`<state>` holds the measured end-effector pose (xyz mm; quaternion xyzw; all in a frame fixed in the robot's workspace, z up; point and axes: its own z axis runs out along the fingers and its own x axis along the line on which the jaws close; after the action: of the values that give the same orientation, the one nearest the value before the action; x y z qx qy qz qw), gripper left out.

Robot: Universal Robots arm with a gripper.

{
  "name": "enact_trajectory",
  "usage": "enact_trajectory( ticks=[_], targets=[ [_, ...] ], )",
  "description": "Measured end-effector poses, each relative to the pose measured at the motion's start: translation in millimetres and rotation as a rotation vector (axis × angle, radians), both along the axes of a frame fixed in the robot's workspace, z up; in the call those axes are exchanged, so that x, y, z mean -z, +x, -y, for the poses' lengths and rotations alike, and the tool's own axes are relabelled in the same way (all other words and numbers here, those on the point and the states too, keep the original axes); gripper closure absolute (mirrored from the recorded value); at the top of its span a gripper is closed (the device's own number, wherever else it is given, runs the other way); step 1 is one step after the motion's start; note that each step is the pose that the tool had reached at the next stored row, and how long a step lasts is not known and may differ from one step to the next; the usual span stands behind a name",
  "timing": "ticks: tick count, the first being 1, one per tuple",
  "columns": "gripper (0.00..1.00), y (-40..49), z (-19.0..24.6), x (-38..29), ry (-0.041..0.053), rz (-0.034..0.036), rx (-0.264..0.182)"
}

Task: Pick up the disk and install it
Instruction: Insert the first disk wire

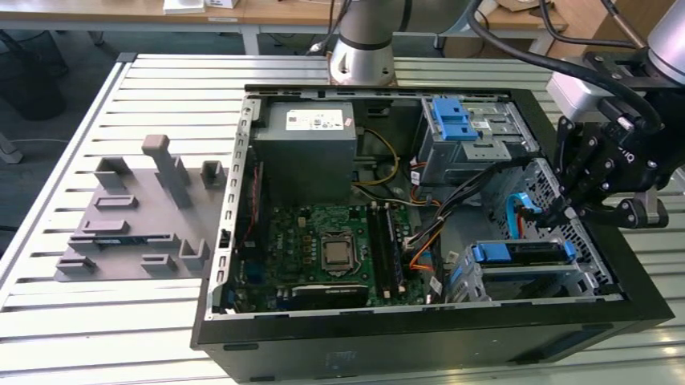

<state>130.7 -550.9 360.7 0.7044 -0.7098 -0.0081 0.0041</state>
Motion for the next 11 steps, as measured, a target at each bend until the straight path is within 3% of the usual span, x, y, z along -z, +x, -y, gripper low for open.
enact_trajectory(
  ticks=[3,4,9,10,11],
  targets=[
    [0.89,0.0,-1.1,0.2,0.0002,0.0002,0.0],
    [0.82,0.1,-1.9,0.2,0.0001,0.0008,0.0],
    [0.81,0.0,-4.1,1.2,0.0,0.0043,0.0],
    [0.75,0.0,-4.6,1.6,0.0,0.0047,0.0],
    [0.75,0.0,-5.1,2.2,0.0001,0.005,0.0]
  ],
)
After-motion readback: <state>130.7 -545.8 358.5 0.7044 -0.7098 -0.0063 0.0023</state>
